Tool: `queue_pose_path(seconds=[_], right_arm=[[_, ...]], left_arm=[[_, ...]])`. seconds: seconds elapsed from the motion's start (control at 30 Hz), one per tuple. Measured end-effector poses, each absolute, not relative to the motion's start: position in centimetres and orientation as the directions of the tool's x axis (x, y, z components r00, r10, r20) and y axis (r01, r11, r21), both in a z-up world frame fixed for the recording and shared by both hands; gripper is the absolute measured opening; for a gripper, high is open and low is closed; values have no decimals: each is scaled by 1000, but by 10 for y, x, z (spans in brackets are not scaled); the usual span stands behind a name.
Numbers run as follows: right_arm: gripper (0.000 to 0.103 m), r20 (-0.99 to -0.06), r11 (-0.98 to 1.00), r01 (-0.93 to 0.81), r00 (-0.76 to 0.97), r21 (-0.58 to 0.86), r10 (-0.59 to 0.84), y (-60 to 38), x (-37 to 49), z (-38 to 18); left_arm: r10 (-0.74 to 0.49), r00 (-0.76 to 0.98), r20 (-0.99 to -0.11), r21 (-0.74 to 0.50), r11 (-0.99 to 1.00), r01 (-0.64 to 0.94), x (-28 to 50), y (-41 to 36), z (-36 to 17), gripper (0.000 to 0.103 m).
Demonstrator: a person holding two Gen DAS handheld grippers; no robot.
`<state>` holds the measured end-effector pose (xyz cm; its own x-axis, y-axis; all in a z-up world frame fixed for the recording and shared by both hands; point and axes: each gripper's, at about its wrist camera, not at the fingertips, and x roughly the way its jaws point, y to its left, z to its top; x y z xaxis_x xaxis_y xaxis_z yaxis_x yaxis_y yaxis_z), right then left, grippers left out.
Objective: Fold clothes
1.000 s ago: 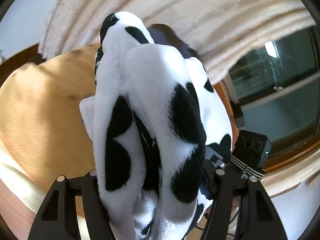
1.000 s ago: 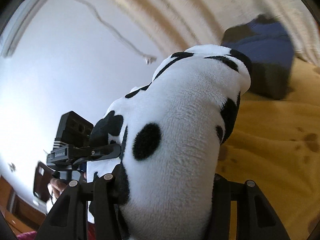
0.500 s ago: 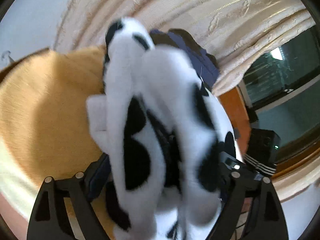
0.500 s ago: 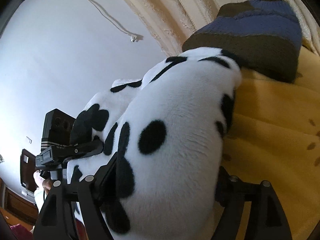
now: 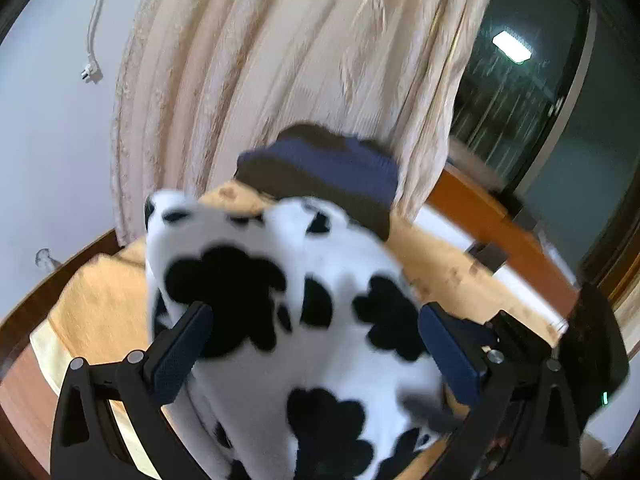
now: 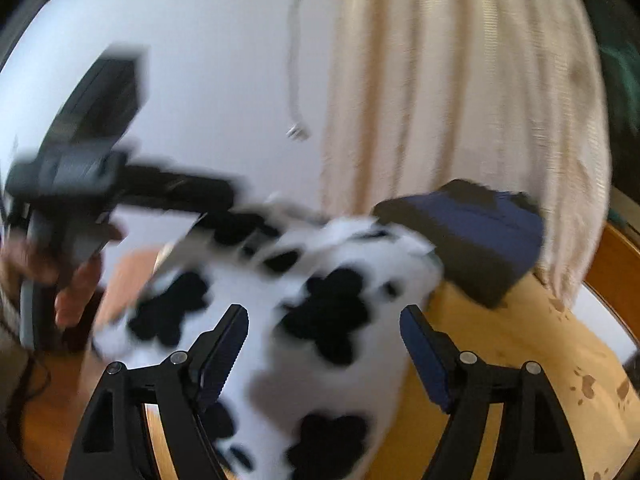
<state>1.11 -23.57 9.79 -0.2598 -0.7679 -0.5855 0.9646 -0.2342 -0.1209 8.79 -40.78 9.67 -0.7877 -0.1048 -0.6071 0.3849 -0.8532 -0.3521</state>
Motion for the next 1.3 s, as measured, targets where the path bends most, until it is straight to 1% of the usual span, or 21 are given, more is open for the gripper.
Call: queue_pose_path(seconds=[0.03,0.13,0.2,0.27,0.33,0.37,0.5,0.67,0.77,0.83,0.87,0.93,1.03,1.1,1.2,1.3], right_arm=[[80,-607,-211,967,-252,-141,-753,-236,21,85],[82,-621,-205,966,-257,-155,-740,-242,20,69],[85,-640,-208,968,-247,-138,-727,-245,16,65],[88,-648,-214,963,-267,-162,-714,-250,21,61],[89,-643,-214,956,-294,-201,-707,-251,28,57],[89,-640,-215,954,-299,-208,-708,-251,31,56],[93,-643,-212,960,-282,-186,-712,-251,26,57],[95,-620,-213,964,-266,-159,-739,-225,28,78],[96,-588,-244,955,-295,-166,-754,-204,29,91],[102,-574,-271,948,-316,-164,-756,-191,28,97],[102,-571,-292,945,-324,-151,-754,-185,27,98],[102,-572,-335,936,-336,-112,-748,-175,24,100],[102,-607,-390,920,-327,-29,-724,-169,15,95],[102,-609,-416,909,-346,-29,-714,-168,12,92],[102,-611,-449,891,-395,-72,-686,-166,15,88],[102,-597,-454,886,-417,-96,-686,-160,22,91]], left_arm=[[-124,-782,-611,-330,-857,395,90,-406,92,103],[-183,-764,-619,-275,-861,428,92,-404,79,103],[-216,-724,-655,-252,-841,479,93,-408,66,103],[-146,-711,-687,-344,-797,496,93,-422,41,103],[-69,-736,-673,-463,-737,492,99,-435,25,103],[-54,-743,-667,-487,-723,490,101,-438,23,103],[-134,-729,-671,-392,-771,503,96,-426,37,103],[-310,-717,-624,-250,-790,560,115,-401,79,103],[-432,-699,-570,-93,-811,578,129,-365,101,103],[-494,-672,-551,5,-808,590,132,-337,108,103],[-508,-660,-554,26,-803,595,132,-328,108,103],[-514,-639,-572,34,-794,608,130,-316,107,103],[-473,-636,-609,-29,-789,614,128,-307,101,103],[-481,-627,-612,-38,-774,632,130,-301,100,103],[-560,-564,-607,23,-721,692,131,-295,101,103],[-603,-535,-592,56,-693,719,136,-286,106,103]])
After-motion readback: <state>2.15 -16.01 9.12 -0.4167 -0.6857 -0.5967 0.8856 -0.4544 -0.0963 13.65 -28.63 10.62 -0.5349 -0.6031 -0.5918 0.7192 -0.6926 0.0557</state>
